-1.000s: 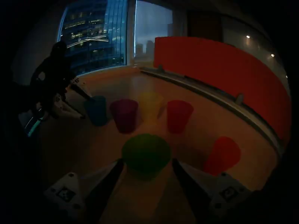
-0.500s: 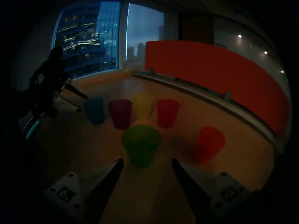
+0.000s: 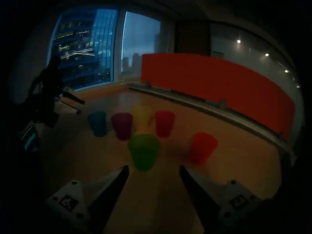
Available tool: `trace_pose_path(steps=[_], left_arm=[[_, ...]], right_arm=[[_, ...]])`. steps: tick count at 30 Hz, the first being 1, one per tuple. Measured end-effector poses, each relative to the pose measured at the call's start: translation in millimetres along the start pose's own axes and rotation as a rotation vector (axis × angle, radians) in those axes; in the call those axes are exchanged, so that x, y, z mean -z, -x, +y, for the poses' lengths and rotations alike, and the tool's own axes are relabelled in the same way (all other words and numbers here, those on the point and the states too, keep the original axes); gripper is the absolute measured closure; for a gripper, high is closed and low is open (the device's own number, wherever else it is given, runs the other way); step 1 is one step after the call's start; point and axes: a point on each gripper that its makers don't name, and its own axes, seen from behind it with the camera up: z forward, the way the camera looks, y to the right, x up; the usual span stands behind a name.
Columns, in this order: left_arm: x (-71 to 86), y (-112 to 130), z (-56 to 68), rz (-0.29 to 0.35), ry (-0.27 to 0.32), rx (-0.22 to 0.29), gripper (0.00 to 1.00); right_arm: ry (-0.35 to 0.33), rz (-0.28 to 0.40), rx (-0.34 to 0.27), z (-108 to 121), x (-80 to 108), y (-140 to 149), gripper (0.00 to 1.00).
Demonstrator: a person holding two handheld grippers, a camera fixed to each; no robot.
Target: Pour water
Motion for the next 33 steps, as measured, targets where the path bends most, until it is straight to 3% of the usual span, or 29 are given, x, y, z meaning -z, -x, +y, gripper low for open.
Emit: trace_pose_path(steps=[11,18,27,33], left_arm=[[13.0,-28.4,-17.6,0.099,-0.075,0.059,0.04],[19.8,-38.9,-29.9,0.176,-0.143,0.111,0.04],[30.8,-45.5,-40.4,0.252,-0.242,0.101,0.04],[35.5,-53.7,-42.6,0.311,-0.281,0.127,0.04]], right_arm=[[0.071,0.057,-0.016,3.6,24.6,-12.4,0.00],[0.157,0.124,-0.044,19.1,35.8,-27.0,0.00],[0.288,0.207,-0.026,40.6,50.6,-43.0,0.00],[0.367,0.268,-0.029,49.2,60.2,-55.6,0.00]])
